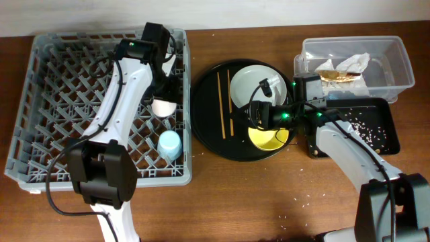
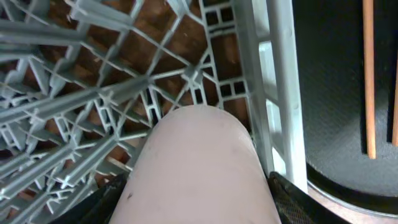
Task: Sort waste into correct bins and load items into the dishwasher rack
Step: 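Place pink cup upside down in rack with left gripper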
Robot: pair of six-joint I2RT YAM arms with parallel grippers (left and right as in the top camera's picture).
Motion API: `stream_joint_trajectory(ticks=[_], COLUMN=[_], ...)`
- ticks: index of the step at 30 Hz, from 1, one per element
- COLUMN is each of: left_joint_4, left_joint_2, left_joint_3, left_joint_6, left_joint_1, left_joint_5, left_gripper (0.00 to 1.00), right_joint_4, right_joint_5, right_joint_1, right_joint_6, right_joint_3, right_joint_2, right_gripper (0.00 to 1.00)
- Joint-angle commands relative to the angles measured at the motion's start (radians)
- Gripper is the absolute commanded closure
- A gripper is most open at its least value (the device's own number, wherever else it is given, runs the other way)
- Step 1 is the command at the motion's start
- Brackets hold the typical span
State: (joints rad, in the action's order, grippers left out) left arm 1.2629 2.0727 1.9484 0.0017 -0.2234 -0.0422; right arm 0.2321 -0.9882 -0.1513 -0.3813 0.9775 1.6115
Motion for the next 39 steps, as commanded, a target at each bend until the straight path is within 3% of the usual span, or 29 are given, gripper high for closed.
stream_joint_trajectory(ticks=[1, 8, 13, 16, 20, 23, 30, 39], left_joint_4=[-0.016, -0.016, -0.017, -0.018, 0.039, 0.131, 0.304, 0.335], left_joint_2=[0.04, 0.095, 0.095, 0.094, 0.094, 0.094, 0.094, 0.095], left_joint_3=[0.016, 0.016, 0.016, 0.042, 0.143, 0.276, 0.518, 0.541], left_joint_6=[-0.013, -0.013, -0.014, -0.014, -0.013, -0.013, -0.013, -0.014], left_joint_1=[-0.005, -0.011, -0.012, -0.011, -0.01, -0.01, -0.01, -0.068], left_joint_5=[0.012, 0.013, 0.026, 0.127, 0.159, 0.159, 0.223, 0.383], left_gripper=[0.34, 0.33, 0.09, 0.05, 0.05, 0.05, 0.06, 0.2], right_joint_4=[0.0, 0.0, 0.0, 0.0, 0.014, 0.154, 0.737, 0.898], right_joint_5=[0.005, 0.005, 0.005, 0.005, 0.044, 0.164, 0.781, 0.889], right_joint_1=[0.0, 0.0, 0.0, 0.001, 0.007, 0.024, 0.035, 0.036], right_joint_6=[0.037, 0.037, 0.037, 0.091, 0.097, 0.114, 0.12, 0.04], right_joint_3=[-0.002, -0.002, -0.002, -0.002, 0.014, 0.081, 0.354, 0.381], right_joint_2=[0.005, 0.005, 0.005, 0.005, -0.016, -0.107, -0.341, -0.378], right_gripper=[0.01, 0.01, 0.01, 0.11, 0.11, 0.11, 0.06, 0.11])
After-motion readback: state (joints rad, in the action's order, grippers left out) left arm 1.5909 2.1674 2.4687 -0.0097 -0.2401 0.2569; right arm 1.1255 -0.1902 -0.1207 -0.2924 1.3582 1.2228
